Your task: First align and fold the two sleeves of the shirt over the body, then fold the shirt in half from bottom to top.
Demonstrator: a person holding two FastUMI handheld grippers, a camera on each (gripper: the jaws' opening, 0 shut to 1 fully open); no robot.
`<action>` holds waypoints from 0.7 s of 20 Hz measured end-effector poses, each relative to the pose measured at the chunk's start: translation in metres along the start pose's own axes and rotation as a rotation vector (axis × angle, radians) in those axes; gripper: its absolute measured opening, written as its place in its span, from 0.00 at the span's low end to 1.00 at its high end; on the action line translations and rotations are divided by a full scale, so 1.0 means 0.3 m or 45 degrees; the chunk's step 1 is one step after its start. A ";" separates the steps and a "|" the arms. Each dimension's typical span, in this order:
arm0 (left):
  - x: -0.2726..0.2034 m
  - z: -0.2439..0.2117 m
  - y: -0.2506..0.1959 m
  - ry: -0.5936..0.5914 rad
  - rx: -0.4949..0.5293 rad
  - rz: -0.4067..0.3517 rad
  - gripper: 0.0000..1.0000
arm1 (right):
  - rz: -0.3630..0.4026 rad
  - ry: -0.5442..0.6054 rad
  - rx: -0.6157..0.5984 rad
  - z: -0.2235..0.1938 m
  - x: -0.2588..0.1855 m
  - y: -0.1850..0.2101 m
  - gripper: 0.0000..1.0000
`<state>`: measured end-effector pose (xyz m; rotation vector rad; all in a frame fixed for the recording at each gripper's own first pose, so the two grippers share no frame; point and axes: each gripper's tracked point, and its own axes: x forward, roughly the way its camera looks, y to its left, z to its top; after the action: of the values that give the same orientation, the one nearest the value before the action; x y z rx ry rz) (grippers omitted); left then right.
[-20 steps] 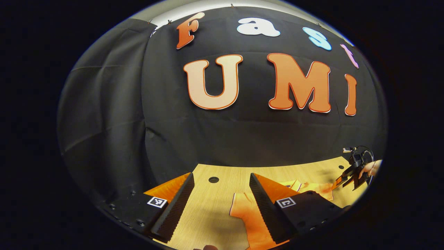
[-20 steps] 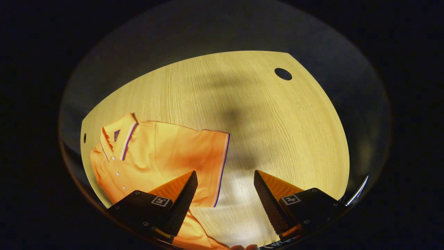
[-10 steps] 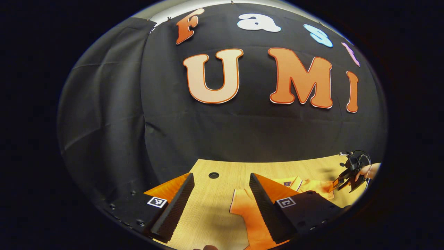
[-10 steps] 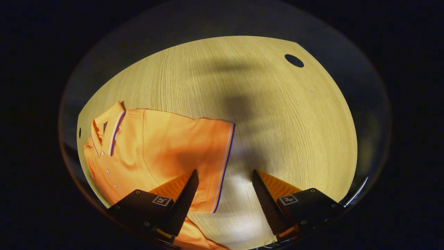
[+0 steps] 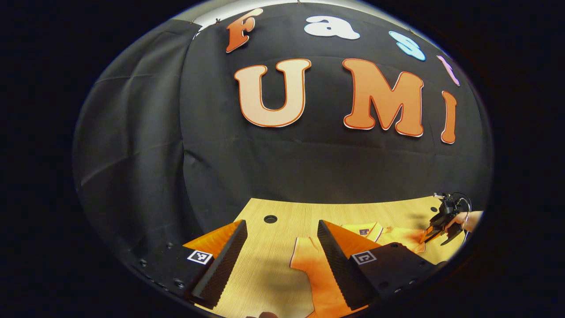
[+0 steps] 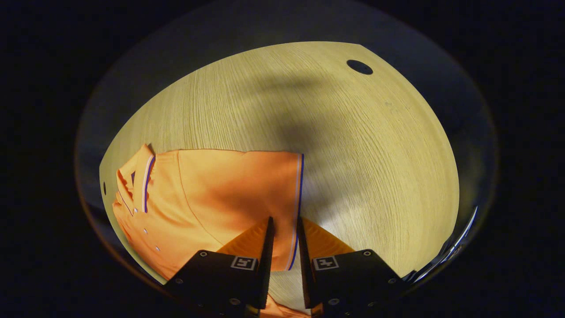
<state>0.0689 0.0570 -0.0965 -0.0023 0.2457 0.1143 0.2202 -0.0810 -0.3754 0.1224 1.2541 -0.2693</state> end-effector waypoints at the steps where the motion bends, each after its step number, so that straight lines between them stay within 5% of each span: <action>1: -0.003 -0.002 0.005 0.001 -0.007 0.002 0.98 | 0.001 -0.012 -0.014 0.001 -0.006 -0.002 0.33; 4: -0.009 -0.014 0.038 0.005 -0.014 0.015 0.98 | 0.085 -0.036 0.066 0.011 -0.013 0.041 0.32; 5: -0.011 -0.014 0.047 0.006 -0.015 0.020 0.98 | 0.089 -0.034 0.106 0.021 -0.023 0.044 0.01; 14: -0.040 -0.015 0.115 -0.011 -0.023 0.028 0.98 | 0.076 -0.100 0.057 0.002 -0.073 0.059 0.00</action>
<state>0.0522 0.0897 -0.0976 -0.0168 0.2359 0.1383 0.2193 -0.0611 -0.3554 0.1856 1.1650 -0.2487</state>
